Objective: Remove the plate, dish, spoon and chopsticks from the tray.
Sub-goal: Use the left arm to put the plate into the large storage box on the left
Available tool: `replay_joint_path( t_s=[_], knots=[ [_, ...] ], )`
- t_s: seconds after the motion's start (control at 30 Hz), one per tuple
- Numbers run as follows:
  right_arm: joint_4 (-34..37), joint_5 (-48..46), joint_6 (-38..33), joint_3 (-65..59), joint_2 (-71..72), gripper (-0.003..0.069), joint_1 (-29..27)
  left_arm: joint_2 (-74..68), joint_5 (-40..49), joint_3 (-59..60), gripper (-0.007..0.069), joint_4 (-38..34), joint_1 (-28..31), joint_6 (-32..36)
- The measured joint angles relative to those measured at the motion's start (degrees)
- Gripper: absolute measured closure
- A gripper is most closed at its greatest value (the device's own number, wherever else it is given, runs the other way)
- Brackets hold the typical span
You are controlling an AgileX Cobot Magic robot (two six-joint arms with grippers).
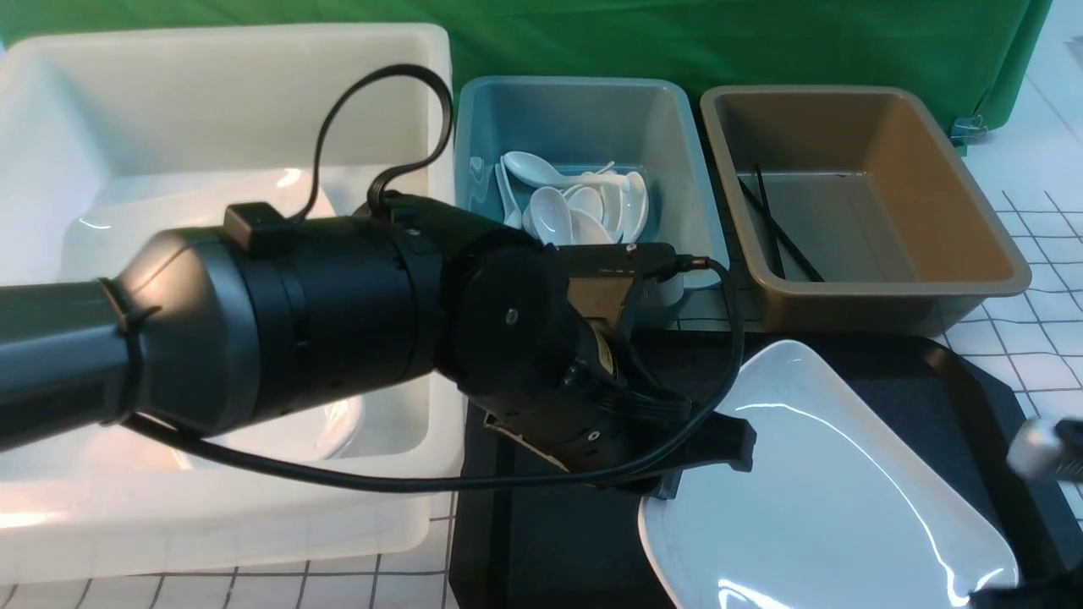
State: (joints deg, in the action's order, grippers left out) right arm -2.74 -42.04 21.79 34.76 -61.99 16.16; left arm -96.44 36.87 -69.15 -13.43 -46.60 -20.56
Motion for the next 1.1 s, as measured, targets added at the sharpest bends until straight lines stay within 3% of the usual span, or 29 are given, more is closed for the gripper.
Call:
replay_joint_path(
  t_s=[0.1,0.2,0.33,0.53,0.77,1.1],
  knots=[
    [2.7,-1.0,-3.0,0.9,-1.4,0.0629,-5.5,0.0,0.0,0.0,0.0610,0.0,0.0,0.0],
    [11.2,-1.5,-11.0,0.1,-3.7,0.0609,-13.1,0.0,0.0,0.0,0.0610,0.0,0.0,0.0],
    [20.4,-1.7,-19.8,-1.7,-6.6,0.0476,-19.2,0.0,0.0,0.0,0.0610,0.0,0.0,0.2],
    [20.9,-2.8,-22.8,-2.1,-7.8,0.0358,-20.5,0.0,0.0,0.0,0.0610,0.0,0.0,0.2],
    [19.7,0.3,-21.5,-5.2,-7.9,0.0348,-20.5,0.0,0.0,0.0,0.0610,0.1,0.0,0.2],
    [23.7,9.4,-20.8,-8.9,-9.2,0.0349,-20.5,0.0,0.0,0.0,0.0610,0.2,0.0,0.2]
  ],
)
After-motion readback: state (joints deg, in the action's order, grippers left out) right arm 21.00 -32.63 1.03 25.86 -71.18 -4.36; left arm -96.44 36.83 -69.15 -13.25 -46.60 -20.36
